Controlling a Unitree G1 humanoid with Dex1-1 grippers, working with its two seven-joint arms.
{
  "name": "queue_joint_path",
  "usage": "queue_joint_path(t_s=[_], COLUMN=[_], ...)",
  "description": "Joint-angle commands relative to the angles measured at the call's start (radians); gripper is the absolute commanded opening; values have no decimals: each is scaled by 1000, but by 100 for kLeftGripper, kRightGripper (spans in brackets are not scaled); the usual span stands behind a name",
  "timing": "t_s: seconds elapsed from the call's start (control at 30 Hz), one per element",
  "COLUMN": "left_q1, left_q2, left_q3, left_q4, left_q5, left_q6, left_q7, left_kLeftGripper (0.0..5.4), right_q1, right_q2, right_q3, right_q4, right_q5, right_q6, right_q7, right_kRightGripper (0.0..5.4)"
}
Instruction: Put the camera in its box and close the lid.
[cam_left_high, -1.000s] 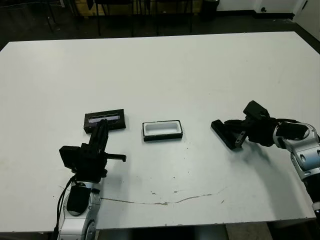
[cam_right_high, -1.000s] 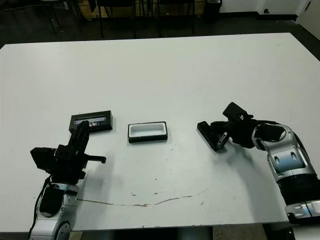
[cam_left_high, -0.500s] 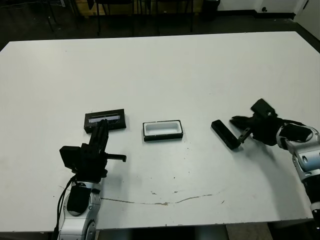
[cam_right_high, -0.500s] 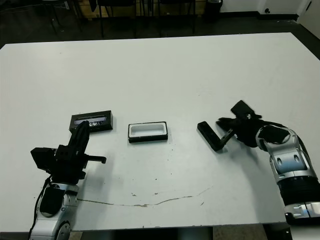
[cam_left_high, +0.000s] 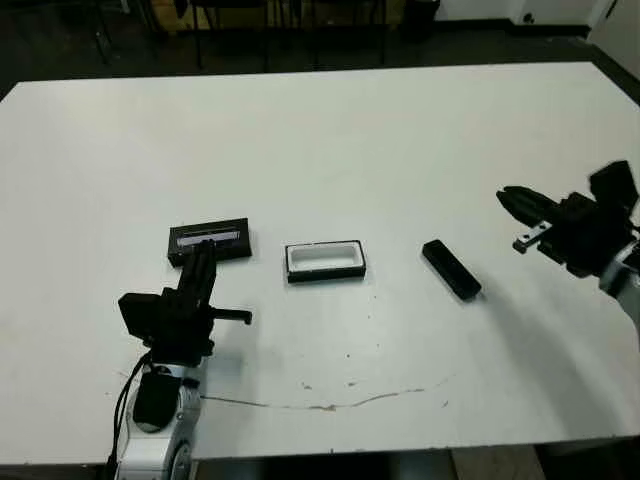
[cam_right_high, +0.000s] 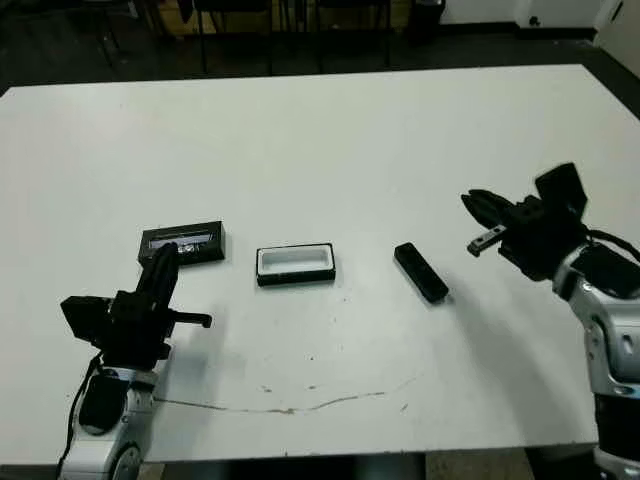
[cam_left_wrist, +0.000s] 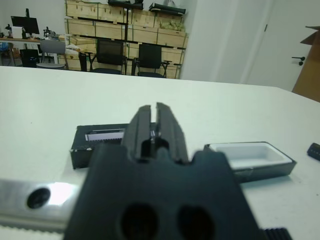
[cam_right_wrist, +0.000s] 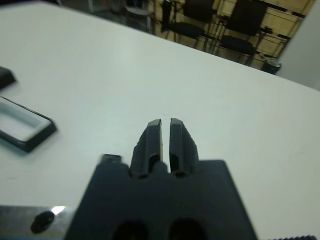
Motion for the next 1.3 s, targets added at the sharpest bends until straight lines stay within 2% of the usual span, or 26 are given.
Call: queue_joint_path(t_s=[0.03, 0.23, 0.33, 0.4, 0.6, 0.8, 1.3], left_q1=[4, 2, 2, 1, 3, 3, 12], left_q2=[8, 13, 11, 14, 14, 12, 14], left_q3=[-1, 2, 4, 3, 3, 2, 5], left_q4=[10, 8, 4, 5, 5, 8, 7], left_q5=[0, 4, 1, 3, -1, 3, 2], left_q6=[18, 19, 24, 23, 24, 18, 20], left_q7=[-2, -3, -1, -3, -8, -8, -8], left_kLeftGripper=[2, 2, 0, 0, 0, 0, 0], right_q1=[77, 166, 188, 197, 225, 224, 208], right_q2=[19, 44, 56, 65, 79, 89, 89], right_q3=[14, 52, 58, 62, 85, 76, 116], right_q4=[-85, -205, -228, -233, -227, -201, -111], right_q5=[-24, -67, -56, -42, -51, -20, -53], right_q6=[21, 72, 102, 108, 47, 49, 34], right_q7=[-57, -160, -181, -177, -163, -140, -133], right_kRightGripper=[0, 0, 31, 60, 164, 269, 532])
